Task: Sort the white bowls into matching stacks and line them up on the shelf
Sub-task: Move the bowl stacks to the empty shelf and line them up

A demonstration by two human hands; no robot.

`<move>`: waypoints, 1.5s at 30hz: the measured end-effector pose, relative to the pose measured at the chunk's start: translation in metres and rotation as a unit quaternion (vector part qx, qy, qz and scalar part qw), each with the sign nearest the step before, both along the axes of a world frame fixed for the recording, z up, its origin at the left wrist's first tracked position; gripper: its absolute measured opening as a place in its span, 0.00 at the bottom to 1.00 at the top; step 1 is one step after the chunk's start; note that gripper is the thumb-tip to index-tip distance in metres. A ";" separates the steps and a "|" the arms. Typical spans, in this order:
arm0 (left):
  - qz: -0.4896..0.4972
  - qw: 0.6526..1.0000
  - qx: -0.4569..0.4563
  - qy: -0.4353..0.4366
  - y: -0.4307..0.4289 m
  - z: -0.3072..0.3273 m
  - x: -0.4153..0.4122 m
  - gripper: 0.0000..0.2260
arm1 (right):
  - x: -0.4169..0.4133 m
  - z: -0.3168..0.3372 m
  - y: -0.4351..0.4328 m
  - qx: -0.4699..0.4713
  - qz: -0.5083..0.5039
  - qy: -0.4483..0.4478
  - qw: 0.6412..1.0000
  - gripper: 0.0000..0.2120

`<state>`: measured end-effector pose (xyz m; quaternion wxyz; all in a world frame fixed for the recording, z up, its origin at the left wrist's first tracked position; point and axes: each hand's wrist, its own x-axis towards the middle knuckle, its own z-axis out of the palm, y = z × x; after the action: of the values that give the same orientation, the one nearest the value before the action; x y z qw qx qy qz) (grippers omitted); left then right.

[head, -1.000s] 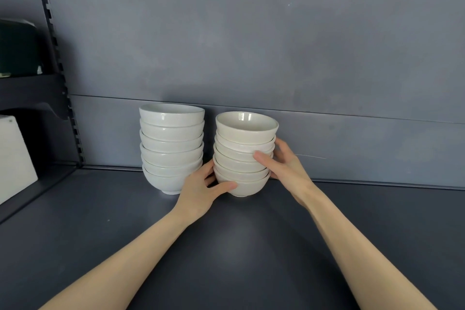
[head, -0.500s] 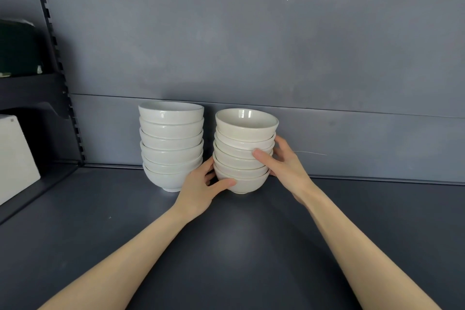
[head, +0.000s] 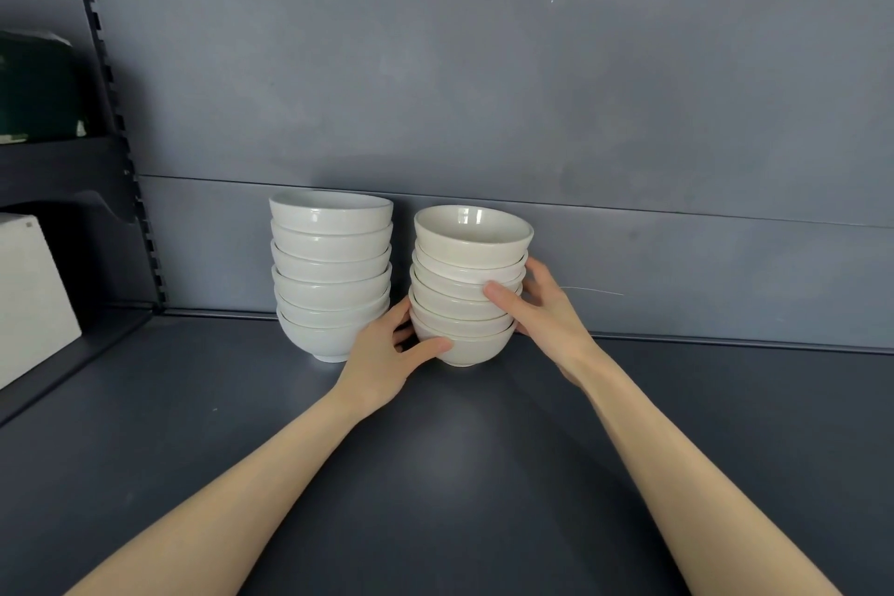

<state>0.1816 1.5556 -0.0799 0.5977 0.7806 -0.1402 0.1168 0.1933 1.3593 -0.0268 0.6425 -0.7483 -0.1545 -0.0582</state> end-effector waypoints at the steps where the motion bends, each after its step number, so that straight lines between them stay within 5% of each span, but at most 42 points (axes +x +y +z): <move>1: 0.000 1.000 0.002 0.001 0.000 0.000 0.000 0.29 | 0.000 0.000 0.000 0.001 -0.001 0.001 1.000 0.33; 16: 0.049 0.987 0.145 0.041 0.007 0.007 -0.017 0.27 | -0.011 0.012 -0.022 -0.077 -0.034 0.031 0.996 0.41; 19: 0.085 0.973 0.208 0.054 0.008 0.009 -0.032 0.19 | -0.021 0.016 -0.043 -0.128 -0.086 0.013 0.988 0.34; 23: 0.006 0.963 0.265 0.054 -0.015 0.029 -0.056 0.11 | -0.042 0.029 -0.088 -0.266 -0.160 -0.008 0.951 0.26; 28: -0.056 0.952 0.295 -0.067 -0.096 0.082 -0.076 0.15 | -0.086 0.065 -0.159 -0.352 -0.229 -0.039 0.907 0.24; 35: -0.053 0.891 0.360 -0.271 -0.241 0.148 -0.108 0.25 | -0.181 0.108 -0.282 -0.435 -0.355 -0.083 0.823 0.25; 45: -0.086 0.848 0.370 -0.369 -0.463 0.138 -0.184 0.28 | -0.317 0.107 -0.470 -0.510 -0.445 -0.043 0.735 0.28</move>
<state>-0.0019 1.0927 0.0583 0.1766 0.8278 -0.4504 0.2840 -0.1232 0.8892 0.0803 0.0580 -0.9438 0.1623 -0.2820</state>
